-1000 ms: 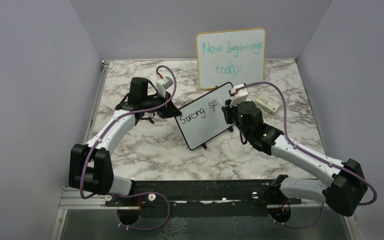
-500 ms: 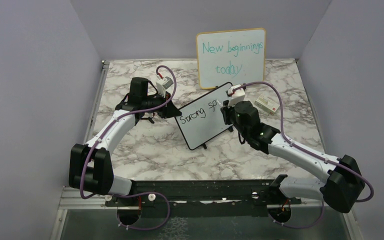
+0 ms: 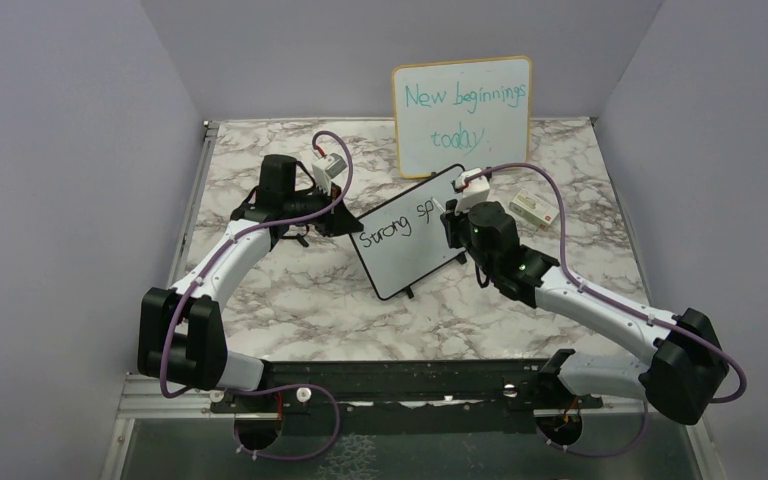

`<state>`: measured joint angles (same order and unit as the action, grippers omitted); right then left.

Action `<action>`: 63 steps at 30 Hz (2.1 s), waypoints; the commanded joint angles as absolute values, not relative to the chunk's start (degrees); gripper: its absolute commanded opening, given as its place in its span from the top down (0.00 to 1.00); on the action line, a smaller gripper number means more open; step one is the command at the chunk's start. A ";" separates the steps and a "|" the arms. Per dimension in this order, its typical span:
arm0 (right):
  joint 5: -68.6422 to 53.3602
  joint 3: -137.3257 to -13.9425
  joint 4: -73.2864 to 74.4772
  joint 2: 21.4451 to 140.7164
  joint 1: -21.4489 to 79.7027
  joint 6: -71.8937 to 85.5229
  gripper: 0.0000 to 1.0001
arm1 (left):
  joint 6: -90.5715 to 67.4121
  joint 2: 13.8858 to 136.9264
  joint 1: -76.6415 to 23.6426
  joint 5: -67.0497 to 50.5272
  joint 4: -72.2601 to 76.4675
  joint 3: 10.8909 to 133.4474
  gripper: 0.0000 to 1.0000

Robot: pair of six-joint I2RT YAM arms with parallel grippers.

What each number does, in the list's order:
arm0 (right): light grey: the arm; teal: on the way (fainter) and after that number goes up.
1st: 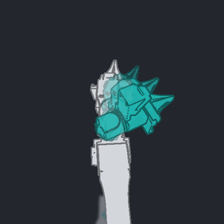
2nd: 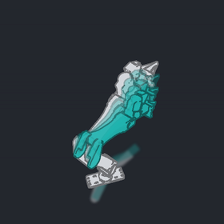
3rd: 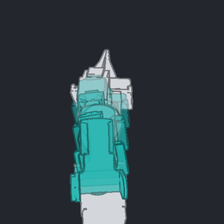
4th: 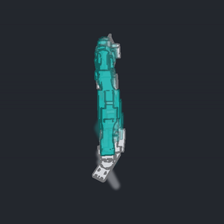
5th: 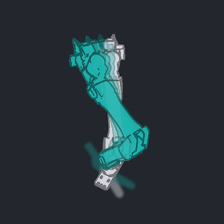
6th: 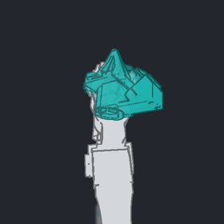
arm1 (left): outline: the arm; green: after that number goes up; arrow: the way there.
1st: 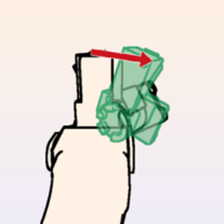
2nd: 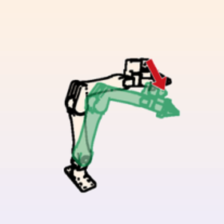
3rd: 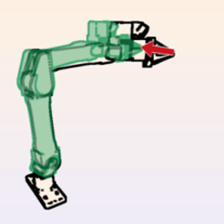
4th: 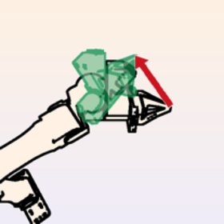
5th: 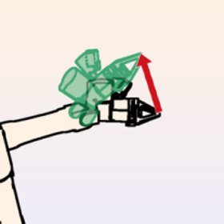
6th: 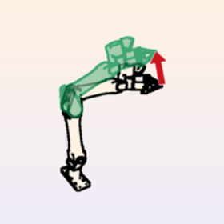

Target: Write a sentence on the whiteboard

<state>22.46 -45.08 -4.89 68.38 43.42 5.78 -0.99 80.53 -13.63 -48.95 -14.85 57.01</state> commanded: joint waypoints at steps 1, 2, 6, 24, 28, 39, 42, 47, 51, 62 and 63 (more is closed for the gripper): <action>23.53 -45.61 -6.02 69.17 43.42 6.15 1.00 | 3.70 83.62 -15.03 -38.87 -21.80 54.58 1.00; 23.62 -45.61 -5.87 69.26 43.42 6.23 1.00 | 3.69 83.59 -15.03 -38.85 -21.80 54.58 1.00; 23.72 -45.57 -5.18 68.91 43.42 6.41 1.00 | 3.74 83.51 -15.03 -38.77 -21.80 54.58 1.00; 23.95 -43.54 -3.52 66.19 43.43 7.82 1.00 | 3.64 83.76 -15.03 -38.34 -21.80 54.58 1.00; 23.65 -43.68 -3.77 66.69 43.42 7.74 0.99 | 3.68 83.85 -15.03 -38.41 -21.80 54.58 1.00; 22.94 -44.19 -4.64 67.58 43.42 7.30 1.00 | 3.70 83.94 -15.12 -38.58 -21.80 54.58 1.00; 22.83 -44.49 -4.79 67.97 43.42 7.13 1.00 | 3.77 83.87 -15.11 -38.58 -21.80 54.58 1.00; 22.80 -44.63 -5.18 68.20 43.42 7.08 1.00 | 3.71 83.85 -15.12 -38.63 -21.80 54.58 1.00; 22.50 -45.06 -5.31 68.44 43.42 6.95 0.99 | 3.70 83.87 -15.12 -38.66 -21.80 54.58 1.00; 22.44 -45.28 -5.71 68.14 43.42 6.86 1.00 | 3.70 83.85 -15.12 -38.50 -21.80 54.58 1.00; 22.20 -45.27 -5.77 68.04 43.42 6.86 0.99 | 3.69 83.85 -15.12 -38.50 -21.80 54.58 1.00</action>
<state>23.20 -44.16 -3.81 67.83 43.42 7.05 -0.99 80.53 -13.65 -48.80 -14.90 57.01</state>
